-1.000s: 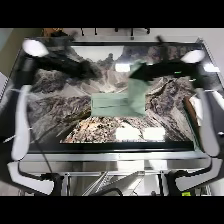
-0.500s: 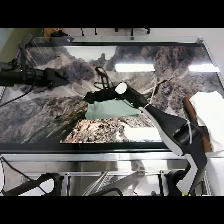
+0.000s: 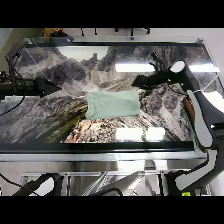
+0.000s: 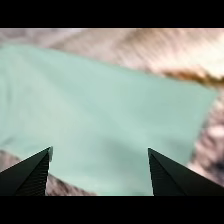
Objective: Fold the shirts.
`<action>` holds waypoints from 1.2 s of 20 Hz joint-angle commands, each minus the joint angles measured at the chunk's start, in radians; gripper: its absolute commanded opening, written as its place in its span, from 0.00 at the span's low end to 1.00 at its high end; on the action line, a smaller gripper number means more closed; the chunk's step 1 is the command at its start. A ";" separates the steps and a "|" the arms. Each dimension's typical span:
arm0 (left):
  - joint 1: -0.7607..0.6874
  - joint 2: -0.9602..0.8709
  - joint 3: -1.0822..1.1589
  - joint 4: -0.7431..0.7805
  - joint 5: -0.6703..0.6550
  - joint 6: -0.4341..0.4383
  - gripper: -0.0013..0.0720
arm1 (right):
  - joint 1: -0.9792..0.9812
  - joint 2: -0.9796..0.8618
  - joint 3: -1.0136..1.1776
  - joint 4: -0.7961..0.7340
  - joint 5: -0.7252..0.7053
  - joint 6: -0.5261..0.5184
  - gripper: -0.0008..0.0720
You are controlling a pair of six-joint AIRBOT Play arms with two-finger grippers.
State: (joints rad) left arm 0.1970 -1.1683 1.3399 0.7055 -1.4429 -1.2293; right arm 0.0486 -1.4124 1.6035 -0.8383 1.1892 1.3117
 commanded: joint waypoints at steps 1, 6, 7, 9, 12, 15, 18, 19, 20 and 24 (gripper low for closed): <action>0.016 0.013 -0.014 0.001 0.001 0.003 0.04 | -0.070 -0.018 -0.130 -0.037 0.047 0.020 0.92; 0.016 0.013 -0.014 0.001 0.002 0.002 0.04 | -0.027 -0.128 -0.187 0.075 -0.023 -0.044 0.92; 0.015 0.013 -0.014 0.001 0.002 0.002 0.04 | -0.018 -0.146 -0.187 0.112 -0.023 -0.061 0.92; 0.013 0.013 -0.014 0.000 0.002 0.002 0.04 | 0.009 -0.163 -0.187 0.183 -0.023 -0.103 0.80; 0.013 0.013 -0.014 0.001 0.002 0.002 0.04 | 0.038 -0.153 -0.182 0.368 -0.018 -0.226 0.05; 0.013 0.013 -0.014 0.001 -0.003 0.002 0.04 | -0.002 -0.077 -0.134 0.493 0.001 -0.258 0.04; 0.014 0.013 -0.014 0.002 -0.025 0.002 0.04 | -0.120 0.050 -0.033 0.530 -0.002 -0.214 0.04; 0.013 0.013 -0.014 0.002 -0.033 0.002 0.04 | -0.174 0.090 0.004 0.529 -0.014 -0.173 0.04; 0.013 0.013 -0.014 0.002 -0.037 0.002 0.04 | -0.227 0.126 0.035 0.529 -0.026 -0.127 0.04; 0.013 0.013 -0.014 0.004 -0.063 0.002 0.04 | -0.445 0.224 0.079 0.528 -0.085 0.018 0.04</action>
State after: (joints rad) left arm 0.2111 -1.1561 1.3262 0.7074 -1.4857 -1.2285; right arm -0.2539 -1.2613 1.6444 -0.3271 1.1488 1.2163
